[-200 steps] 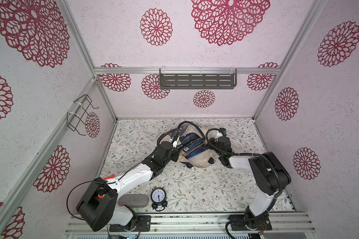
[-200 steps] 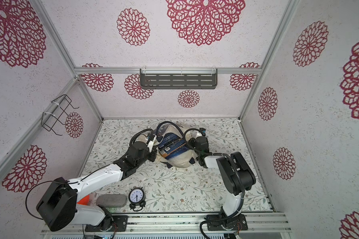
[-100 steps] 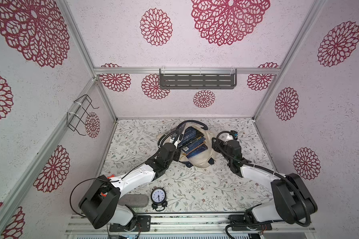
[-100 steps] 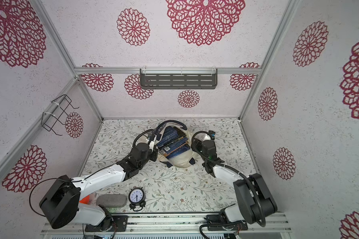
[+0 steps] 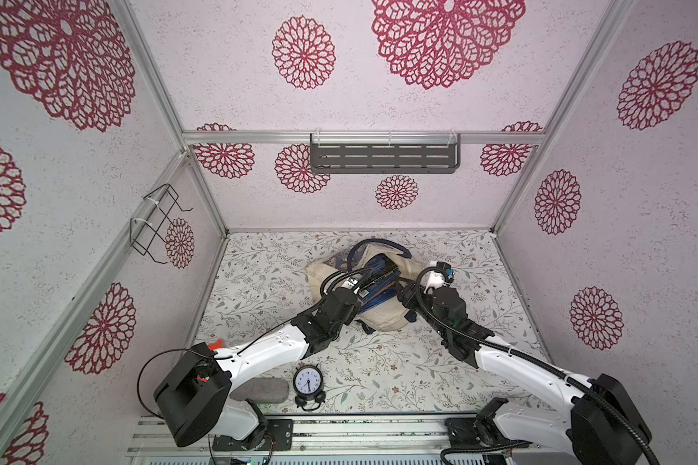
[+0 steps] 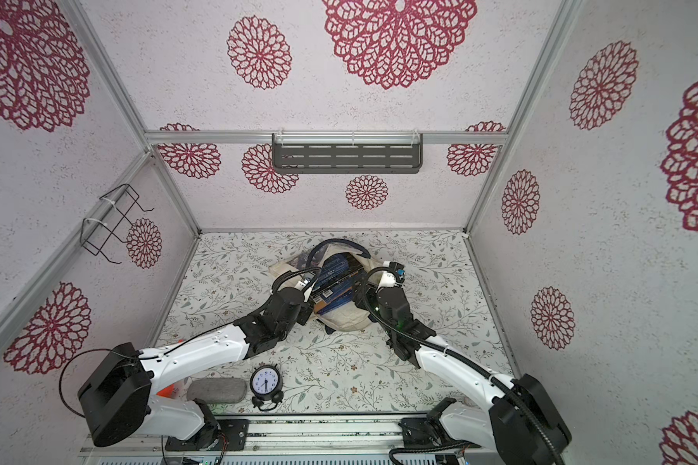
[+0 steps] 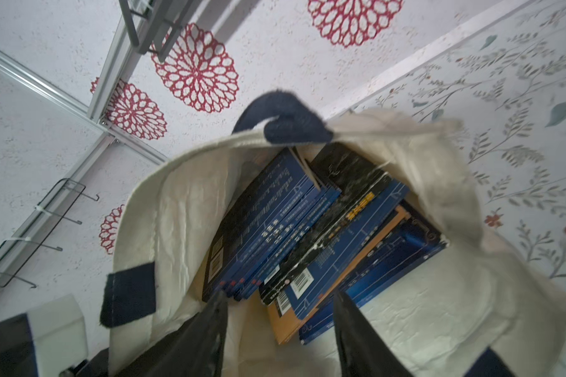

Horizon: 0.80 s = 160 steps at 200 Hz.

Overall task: Take out the books from the canvas bag
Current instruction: Pick up the book from the canvas bag.

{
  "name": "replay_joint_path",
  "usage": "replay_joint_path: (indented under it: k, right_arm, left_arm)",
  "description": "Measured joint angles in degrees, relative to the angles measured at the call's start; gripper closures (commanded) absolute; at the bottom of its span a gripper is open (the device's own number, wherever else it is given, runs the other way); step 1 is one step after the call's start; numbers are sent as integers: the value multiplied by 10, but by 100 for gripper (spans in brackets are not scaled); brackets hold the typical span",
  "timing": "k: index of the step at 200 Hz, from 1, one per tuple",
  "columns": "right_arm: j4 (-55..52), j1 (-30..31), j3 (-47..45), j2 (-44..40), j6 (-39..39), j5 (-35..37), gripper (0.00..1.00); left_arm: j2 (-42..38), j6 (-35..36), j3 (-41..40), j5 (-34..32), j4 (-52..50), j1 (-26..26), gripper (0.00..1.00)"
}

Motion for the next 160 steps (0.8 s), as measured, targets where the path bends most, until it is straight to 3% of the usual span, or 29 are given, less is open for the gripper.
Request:
replay_joint_path:
  k: [29,78,160]
  right_arm:
    - [25,25,12,68,28,3,57]
    - [66,29,81,176,80,-5,58]
    - [98,29,148,271,106,-8,61]
  left_arm:
    - [-7,1,0,2,-12,0,100]
    - [-5,-8,34,-14,-68,0,100]
    - [-6,-23,36,-19,-77,0,100]
